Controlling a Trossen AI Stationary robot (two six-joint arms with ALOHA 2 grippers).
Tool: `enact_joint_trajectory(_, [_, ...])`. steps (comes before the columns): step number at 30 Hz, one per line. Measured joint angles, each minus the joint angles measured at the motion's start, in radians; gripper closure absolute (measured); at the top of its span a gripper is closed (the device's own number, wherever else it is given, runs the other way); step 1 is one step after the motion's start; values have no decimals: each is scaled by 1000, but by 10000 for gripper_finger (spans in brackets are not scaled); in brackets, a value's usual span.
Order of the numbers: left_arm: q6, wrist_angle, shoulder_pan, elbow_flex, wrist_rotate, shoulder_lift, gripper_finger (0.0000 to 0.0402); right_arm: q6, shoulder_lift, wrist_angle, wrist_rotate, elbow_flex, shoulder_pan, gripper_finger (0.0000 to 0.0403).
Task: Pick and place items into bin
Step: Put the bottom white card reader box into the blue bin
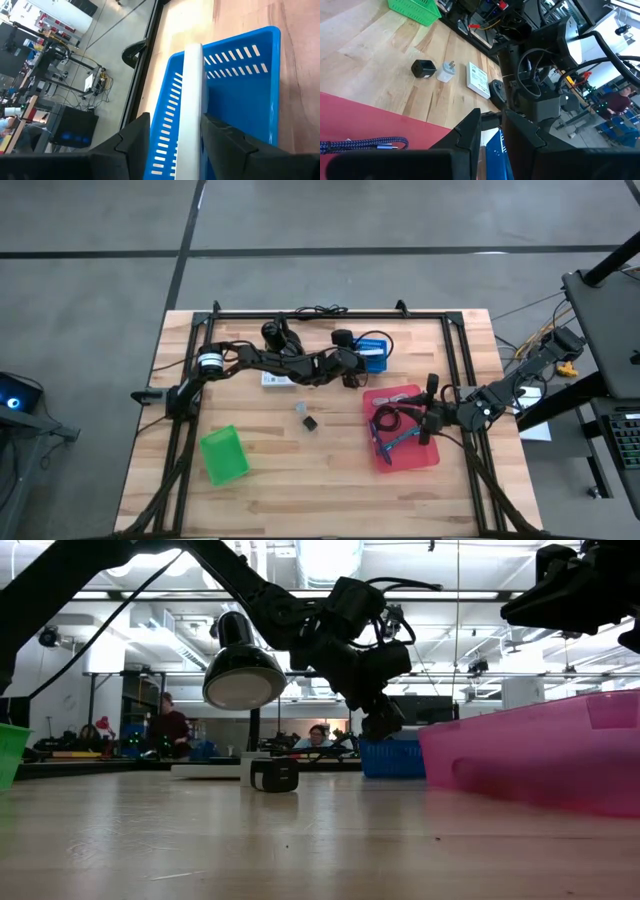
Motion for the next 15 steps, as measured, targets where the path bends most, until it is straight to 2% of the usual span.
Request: enact_joint_trajectory(15, [0, 0, -9, 0, -1, 0, 241, 0, 0, 0, 0, 0, 0, 335])
